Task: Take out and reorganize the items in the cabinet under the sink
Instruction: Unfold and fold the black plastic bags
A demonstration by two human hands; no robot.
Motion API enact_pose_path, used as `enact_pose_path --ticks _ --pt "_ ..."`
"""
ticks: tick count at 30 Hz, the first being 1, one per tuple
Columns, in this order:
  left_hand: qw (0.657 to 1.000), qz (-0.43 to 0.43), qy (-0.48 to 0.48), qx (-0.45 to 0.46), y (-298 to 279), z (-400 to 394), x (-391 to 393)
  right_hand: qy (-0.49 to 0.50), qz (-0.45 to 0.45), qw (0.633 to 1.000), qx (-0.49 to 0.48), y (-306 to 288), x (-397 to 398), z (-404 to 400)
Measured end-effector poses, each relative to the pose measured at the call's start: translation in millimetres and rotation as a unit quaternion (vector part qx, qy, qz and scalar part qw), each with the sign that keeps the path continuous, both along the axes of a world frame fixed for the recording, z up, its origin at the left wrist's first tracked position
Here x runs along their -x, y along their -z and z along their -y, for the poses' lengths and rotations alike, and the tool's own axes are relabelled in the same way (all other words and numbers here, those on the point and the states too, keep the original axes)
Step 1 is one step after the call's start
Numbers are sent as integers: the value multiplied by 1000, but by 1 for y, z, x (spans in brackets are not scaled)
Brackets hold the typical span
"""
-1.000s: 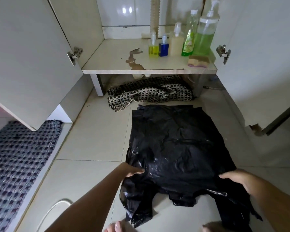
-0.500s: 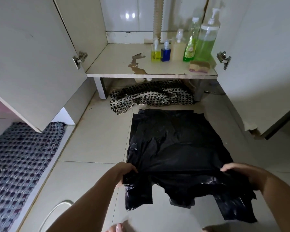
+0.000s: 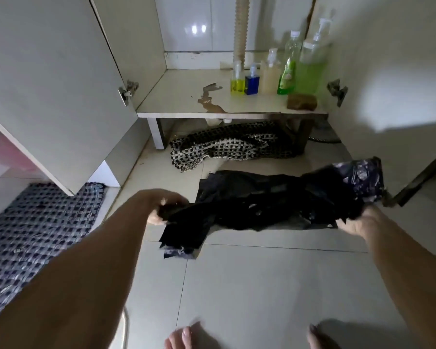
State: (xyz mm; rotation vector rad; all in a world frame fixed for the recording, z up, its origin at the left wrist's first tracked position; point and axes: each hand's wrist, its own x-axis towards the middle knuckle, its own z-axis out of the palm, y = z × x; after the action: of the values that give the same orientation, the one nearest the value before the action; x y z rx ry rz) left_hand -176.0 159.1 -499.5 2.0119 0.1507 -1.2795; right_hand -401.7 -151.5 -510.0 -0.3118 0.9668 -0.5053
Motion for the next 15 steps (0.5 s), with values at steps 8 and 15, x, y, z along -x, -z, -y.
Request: enact_pose_path --ticks 8,15 --pt "918 -24 -260 299 14 88 -64 88 -10 995 -49 48 -82 58" --pt "941 216 -192 173 120 85 -68 -67 -149 979 118 98 -88 69"
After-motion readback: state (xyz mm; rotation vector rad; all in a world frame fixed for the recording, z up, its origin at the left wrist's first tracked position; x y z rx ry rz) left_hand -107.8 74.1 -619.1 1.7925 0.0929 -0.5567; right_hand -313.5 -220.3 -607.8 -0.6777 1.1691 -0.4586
